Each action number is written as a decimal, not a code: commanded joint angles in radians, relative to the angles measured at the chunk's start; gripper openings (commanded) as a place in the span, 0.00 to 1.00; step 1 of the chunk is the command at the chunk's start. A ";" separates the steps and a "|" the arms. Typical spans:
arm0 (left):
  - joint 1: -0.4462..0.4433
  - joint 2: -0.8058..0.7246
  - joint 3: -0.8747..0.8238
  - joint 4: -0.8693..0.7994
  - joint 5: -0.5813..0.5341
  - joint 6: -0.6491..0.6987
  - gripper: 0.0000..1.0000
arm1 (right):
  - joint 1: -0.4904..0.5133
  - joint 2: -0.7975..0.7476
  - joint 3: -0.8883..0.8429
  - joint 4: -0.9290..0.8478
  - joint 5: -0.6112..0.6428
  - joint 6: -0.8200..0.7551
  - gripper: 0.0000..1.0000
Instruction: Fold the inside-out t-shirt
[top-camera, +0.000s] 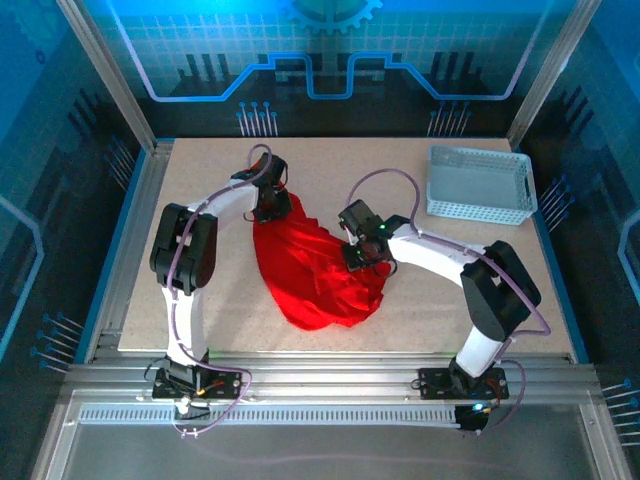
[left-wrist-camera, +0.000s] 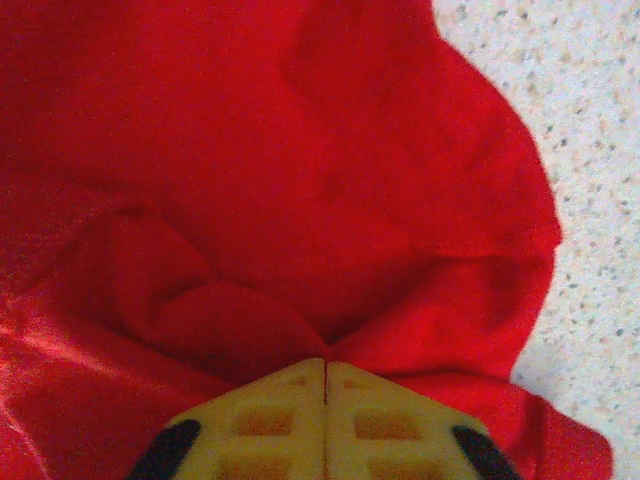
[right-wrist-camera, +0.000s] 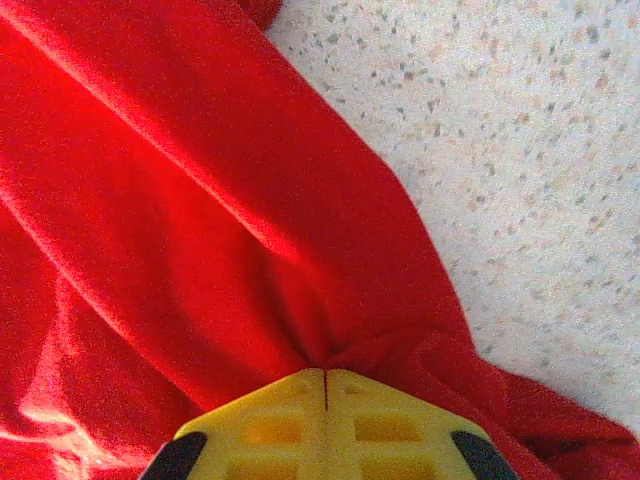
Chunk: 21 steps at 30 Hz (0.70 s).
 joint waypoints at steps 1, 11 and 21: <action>0.007 -0.058 0.041 -0.051 0.002 0.019 0.00 | 0.011 -0.061 0.042 -0.031 0.075 -0.043 0.00; 0.012 -0.424 -0.043 -0.039 -0.112 0.017 0.00 | -0.010 -0.245 0.188 -0.094 0.067 -0.218 0.00; 0.012 -0.632 -0.175 -0.029 -0.140 -0.004 0.00 | -0.037 -0.316 0.265 -0.100 -0.069 -0.236 0.00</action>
